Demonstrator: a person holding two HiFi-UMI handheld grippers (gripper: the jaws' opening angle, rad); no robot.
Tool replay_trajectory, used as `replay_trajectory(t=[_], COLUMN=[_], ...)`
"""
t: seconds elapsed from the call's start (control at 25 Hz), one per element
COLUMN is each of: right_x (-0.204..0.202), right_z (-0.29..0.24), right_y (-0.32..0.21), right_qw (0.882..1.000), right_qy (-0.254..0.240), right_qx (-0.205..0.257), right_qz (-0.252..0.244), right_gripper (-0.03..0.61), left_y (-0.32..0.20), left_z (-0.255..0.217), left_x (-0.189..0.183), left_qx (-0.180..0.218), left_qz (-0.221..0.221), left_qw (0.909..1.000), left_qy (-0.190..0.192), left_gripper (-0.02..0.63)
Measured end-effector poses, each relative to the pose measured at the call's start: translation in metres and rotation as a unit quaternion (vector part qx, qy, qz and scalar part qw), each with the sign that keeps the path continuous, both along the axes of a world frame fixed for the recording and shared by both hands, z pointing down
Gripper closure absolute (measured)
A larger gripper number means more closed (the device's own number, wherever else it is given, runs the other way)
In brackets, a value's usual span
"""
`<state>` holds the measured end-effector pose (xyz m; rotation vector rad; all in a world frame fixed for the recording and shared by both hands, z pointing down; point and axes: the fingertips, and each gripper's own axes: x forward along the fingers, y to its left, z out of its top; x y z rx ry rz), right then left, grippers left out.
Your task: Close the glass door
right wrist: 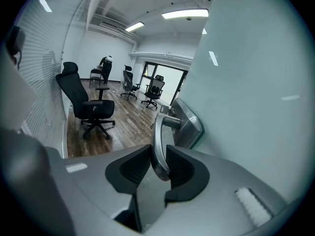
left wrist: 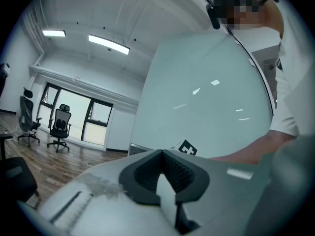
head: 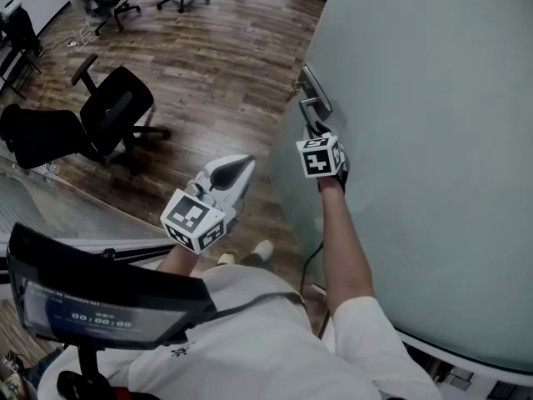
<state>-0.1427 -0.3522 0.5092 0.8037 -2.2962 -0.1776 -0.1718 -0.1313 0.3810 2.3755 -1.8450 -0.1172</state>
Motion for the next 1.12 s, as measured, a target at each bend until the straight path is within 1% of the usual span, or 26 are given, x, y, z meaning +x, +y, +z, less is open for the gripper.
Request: replay_trajectory(t=[0.16, 0.4, 0.72, 0.92, 1.12], right_x=[-0.013, -0.022, -0.041, -0.059, -0.053], right_z=[-0.006, -0.015, -0.003, 0.009, -0.002], right_y=[0.035, 0.092, 0.112, 0.126, 0.159], right_qw=[1.000, 0.999, 0.996, 0.995, 0.993], right_qy=[0.005, 0.006, -0.006, -0.006, -0.003], right_qx=[0.004, 0.013, 0.010, 0.000, -0.001], right_qz=[-0.016, -0.042, -0.084, -0.104, -0.120], right_gripper=[0.477, 0.476, 0.474, 0.474, 0.474], left_y=[0.041, 0.102, 0.115, 0.116, 0.143], left_z=[-0.002, -0.009, 0.002, 0.003, -0.014], left_x=[-0.012, -0.017, -0.026, -0.036, -0.019], left_qx=[0.006, 0.015, 0.004, 0.008, 0.016], left_qz=[-0.010, -0.018, -0.032, -0.050, -0.081], left_qw=[0.9999, 0.9997, 0.9994, 0.9987, 0.9966], left_qy=[0.007, 0.012, 0.011, 0.006, 0.006], left_gripper=[0.614, 0.614, 0.614, 0.614, 0.614])
